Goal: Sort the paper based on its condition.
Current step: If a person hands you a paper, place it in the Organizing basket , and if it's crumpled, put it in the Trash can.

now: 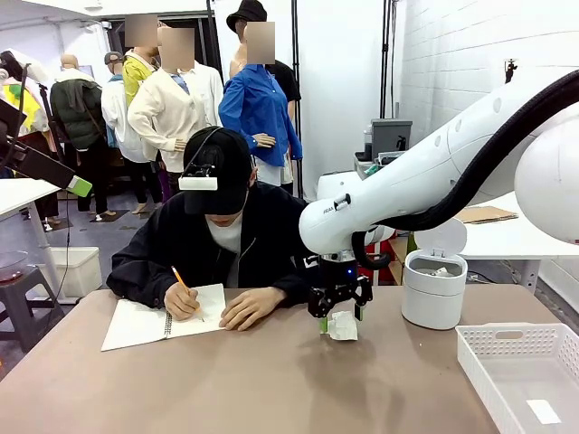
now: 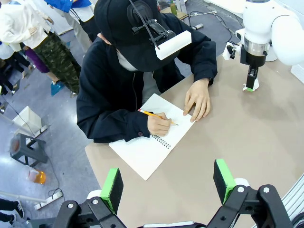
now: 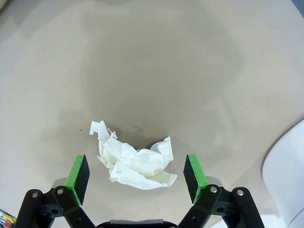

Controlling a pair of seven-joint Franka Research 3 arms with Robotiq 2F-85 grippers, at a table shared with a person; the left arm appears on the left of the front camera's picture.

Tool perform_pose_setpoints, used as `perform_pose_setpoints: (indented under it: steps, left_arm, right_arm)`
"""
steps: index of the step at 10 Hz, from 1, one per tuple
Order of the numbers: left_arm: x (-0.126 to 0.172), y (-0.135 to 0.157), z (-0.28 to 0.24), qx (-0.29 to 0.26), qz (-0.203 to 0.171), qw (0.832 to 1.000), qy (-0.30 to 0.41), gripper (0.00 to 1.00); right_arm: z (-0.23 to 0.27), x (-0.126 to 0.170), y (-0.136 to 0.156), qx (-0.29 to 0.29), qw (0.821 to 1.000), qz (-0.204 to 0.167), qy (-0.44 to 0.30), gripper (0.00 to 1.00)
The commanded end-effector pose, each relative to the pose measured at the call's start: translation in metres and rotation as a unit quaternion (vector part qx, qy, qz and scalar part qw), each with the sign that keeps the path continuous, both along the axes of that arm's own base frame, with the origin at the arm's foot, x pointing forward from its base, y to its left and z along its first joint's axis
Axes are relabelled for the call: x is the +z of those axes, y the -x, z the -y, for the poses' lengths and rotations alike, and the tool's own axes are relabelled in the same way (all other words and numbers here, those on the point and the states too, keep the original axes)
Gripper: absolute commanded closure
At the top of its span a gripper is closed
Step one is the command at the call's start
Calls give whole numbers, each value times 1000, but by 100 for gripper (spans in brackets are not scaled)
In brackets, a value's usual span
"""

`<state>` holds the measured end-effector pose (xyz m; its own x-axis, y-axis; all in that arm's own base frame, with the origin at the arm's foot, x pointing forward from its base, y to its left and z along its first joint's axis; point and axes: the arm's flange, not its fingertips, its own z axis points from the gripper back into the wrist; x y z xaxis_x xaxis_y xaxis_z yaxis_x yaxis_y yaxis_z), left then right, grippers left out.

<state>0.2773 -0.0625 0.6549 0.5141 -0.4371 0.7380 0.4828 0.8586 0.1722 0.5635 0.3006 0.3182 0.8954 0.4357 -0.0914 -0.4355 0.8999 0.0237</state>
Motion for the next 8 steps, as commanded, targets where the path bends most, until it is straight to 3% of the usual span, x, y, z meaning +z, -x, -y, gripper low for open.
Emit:
perform_pose_setpoints:
  steps: [1,4,5,8]
  left_arm:
    - [0,1,-1,-1,-4,1000,1,0]
    - [0,1,-1,-1,-4,1000,1,0]
    - [0,1,-1,-1,-4,1000,1,0]
    - [0,1,-1,-1,-4,1000,1,0]
  right_arm:
    - [-2,2,2,2,1000,-1,0,0]
    - [-2,2,2,2,1000,-1,0,0]
    - [-2,0,1,2,1000,0,0,13]
    - [-2,0,0,-32,999,28,-4,71]
